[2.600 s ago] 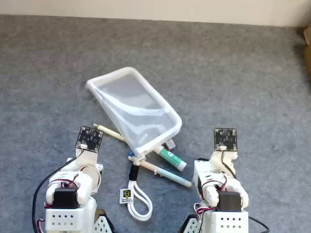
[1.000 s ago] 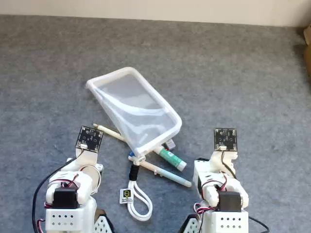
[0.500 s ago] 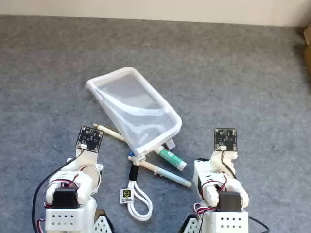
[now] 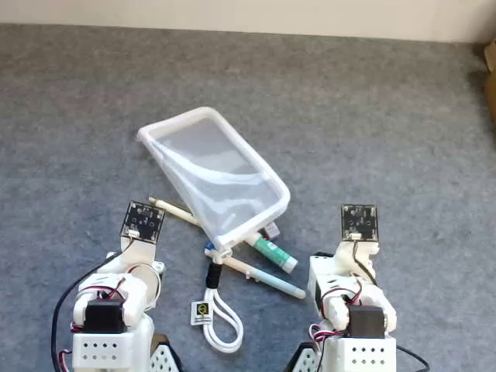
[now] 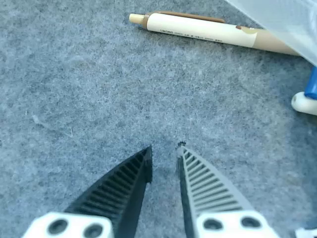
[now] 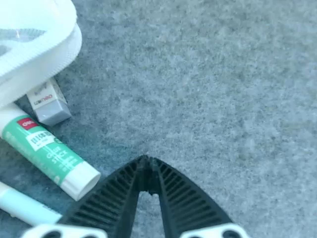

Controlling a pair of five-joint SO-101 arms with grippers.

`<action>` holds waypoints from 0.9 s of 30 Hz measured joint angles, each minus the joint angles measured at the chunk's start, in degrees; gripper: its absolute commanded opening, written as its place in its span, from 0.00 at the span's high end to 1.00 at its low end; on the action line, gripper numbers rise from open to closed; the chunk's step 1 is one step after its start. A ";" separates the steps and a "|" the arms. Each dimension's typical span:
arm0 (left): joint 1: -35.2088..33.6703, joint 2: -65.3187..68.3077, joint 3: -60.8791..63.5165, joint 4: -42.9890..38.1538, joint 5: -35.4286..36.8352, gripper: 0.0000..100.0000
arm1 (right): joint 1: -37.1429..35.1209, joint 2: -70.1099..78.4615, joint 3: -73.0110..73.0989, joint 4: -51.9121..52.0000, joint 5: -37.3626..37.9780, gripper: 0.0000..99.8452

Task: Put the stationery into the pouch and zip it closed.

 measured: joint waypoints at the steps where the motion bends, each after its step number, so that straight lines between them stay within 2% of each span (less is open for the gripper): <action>1: 0.00 0.00 0.00 0.00 0.00 0.90 | 0.00 0.00 0.00 0.00 0.00 0.99; 19: 0.26 0.00 0.00 0.00 0.00 0.90 | 0.00 0.00 0.00 0.00 0.00 0.99; 27: 0.26 0.00 0.00 -4.92 0.00 0.90 | 0.00 0.00 0.00 0.00 0.00 0.99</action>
